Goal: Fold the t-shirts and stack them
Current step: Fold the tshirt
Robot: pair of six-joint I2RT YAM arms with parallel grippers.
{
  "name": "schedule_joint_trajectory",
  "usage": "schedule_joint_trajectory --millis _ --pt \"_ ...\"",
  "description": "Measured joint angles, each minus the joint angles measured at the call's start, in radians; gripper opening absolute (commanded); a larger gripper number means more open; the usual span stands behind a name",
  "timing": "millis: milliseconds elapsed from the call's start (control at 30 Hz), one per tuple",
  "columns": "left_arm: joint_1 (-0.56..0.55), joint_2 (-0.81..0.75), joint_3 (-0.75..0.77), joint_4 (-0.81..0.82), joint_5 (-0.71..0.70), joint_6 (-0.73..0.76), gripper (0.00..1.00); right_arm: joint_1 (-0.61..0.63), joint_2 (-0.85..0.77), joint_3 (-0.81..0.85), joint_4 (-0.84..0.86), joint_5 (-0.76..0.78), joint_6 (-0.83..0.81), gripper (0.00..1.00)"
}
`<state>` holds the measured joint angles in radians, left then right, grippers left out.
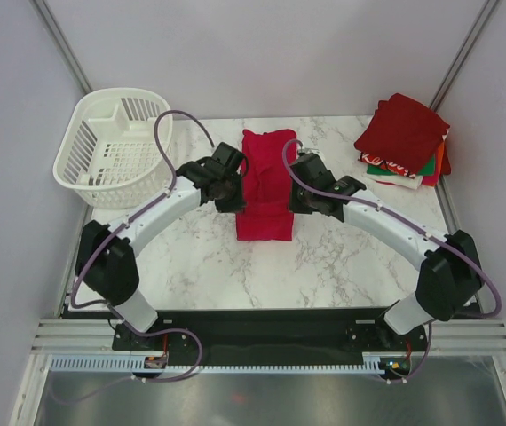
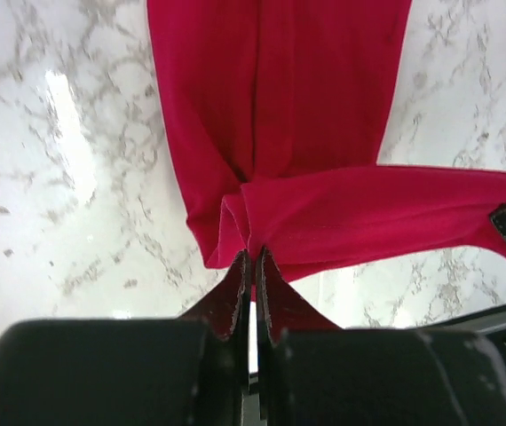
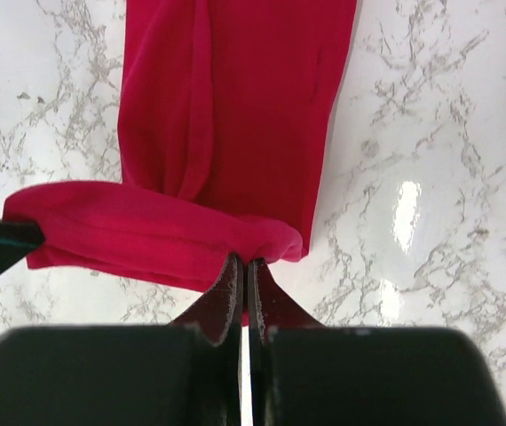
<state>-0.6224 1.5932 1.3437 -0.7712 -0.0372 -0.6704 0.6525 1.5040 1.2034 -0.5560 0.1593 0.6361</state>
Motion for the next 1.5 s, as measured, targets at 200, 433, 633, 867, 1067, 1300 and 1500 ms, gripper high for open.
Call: schedule_joint_trajectory --millis 200,433,633,867,1067,1300,1500 --pt "0.079 0.182 0.180 -0.018 0.021 0.135 0.02 -0.042 0.115 0.095 0.003 -0.024 -0.028 0.00" --pt "0.139 0.378 0.369 -0.039 0.044 0.226 0.02 -0.083 0.249 0.185 0.014 -0.058 -0.038 0.00" --pt "0.168 0.503 0.484 -0.065 0.068 0.256 0.04 -0.127 0.364 0.277 0.020 -0.074 -0.049 0.06" --pt "0.190 0.691 0.680 -0.111 0.090 0.276 0.40 -0.189 0.497 0.352 0.013 -0.073 -0.037 0.86" --pt "0.227 0.789 0.857 -0.169 0.089 0.283 0.86 -0.248 0.590 0.528 -0.034 -0.055 -0.064 0.89" --pt "0.241 0.687 0.874 -0.178 0.050 0.303 0.75 -0.252 0.378 0.386 0.013 -0.053 -0.087 0.61" --pt "0.196 0.409 0.534 -0.126 0.035 0.299 0.52 -0.185 0.233 0.179 0.112 -0.218 -0.089 0.27"
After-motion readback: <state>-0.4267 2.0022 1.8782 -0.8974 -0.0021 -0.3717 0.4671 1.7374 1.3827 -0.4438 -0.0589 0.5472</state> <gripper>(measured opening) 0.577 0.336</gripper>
